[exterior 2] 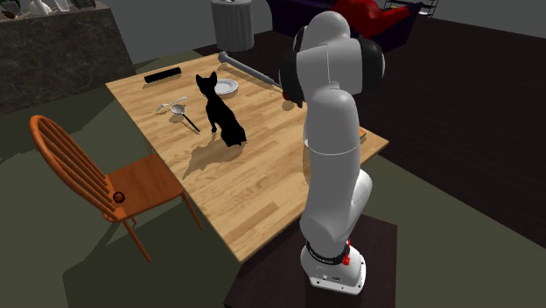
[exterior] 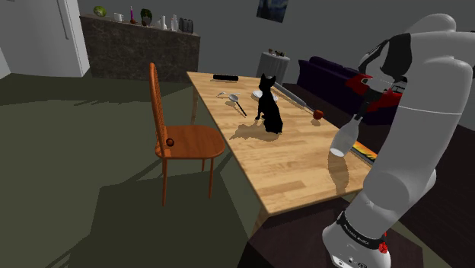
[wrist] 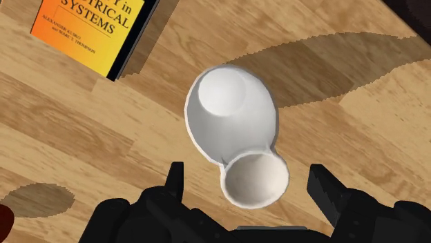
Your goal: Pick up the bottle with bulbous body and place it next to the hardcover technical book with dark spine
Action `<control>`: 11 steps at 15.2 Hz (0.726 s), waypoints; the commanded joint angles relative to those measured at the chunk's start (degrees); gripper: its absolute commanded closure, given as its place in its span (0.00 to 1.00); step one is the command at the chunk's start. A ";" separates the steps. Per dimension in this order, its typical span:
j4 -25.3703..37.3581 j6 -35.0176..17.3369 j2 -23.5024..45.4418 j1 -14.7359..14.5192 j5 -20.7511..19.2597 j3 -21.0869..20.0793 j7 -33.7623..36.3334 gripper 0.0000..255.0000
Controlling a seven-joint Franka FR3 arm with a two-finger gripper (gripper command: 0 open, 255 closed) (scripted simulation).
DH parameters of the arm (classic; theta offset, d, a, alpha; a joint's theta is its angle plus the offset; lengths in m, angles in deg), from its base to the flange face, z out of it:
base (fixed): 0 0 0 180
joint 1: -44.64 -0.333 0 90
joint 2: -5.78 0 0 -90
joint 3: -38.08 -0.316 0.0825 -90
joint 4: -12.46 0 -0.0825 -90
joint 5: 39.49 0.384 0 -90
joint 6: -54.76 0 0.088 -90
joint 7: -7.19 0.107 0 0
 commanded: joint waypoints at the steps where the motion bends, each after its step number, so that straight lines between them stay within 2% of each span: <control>1: 2.17 2.63 -1.00 -0.20 -1.16 0.61 0.69 0.00; 3: 4.88 5.73 -1.86 -0.30 -2.18 1.12 1.40 0.00; 11: 4.87 5.72 -1.86 -0.31 -2.18 1.14 1.39 0.00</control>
